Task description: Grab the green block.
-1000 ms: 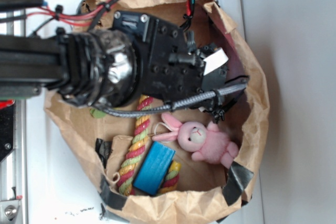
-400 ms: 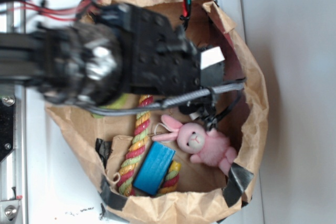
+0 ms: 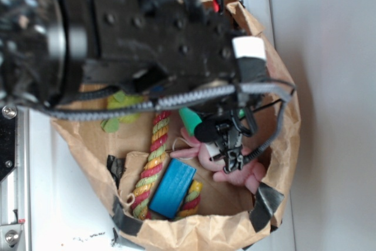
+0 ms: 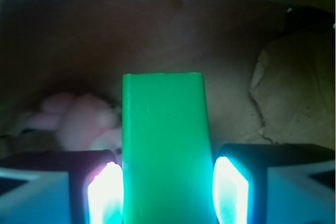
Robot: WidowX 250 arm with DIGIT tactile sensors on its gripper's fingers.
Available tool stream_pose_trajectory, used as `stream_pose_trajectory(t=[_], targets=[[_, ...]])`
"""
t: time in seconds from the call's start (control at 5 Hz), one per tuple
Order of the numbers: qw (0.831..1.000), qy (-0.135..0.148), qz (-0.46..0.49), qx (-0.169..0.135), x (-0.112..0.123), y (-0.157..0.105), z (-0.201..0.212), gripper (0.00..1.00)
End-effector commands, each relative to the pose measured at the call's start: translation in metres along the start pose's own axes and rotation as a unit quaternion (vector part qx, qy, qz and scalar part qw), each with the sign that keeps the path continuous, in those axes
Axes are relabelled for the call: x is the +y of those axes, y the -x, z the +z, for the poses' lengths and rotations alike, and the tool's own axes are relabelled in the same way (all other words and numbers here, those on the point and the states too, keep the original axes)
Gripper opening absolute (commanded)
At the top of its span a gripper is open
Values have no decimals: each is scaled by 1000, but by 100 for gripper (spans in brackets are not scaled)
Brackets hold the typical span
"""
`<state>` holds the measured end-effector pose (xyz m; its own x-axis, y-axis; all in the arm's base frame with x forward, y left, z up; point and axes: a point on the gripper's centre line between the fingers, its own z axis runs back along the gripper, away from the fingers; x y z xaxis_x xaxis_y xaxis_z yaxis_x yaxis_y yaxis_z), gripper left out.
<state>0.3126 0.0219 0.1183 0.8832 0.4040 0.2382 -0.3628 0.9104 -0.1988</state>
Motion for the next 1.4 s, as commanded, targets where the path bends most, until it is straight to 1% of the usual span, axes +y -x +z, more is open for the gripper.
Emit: stream_pose_trajectory(t=[0.0,0.2,0.4,0.8,1.0,1.2], targets=[[999,18,-34,-2,-2,-19,56,0],[997,25,-72,0,-1,-13,68,0],[994,33,-97,-29,0,-6,78,0],[992,42,-115,-36,6,-1,91,0],[992,39,-114,-37,6,-1,91,0],[992,28,-113,-40,2,-3,86,0]])
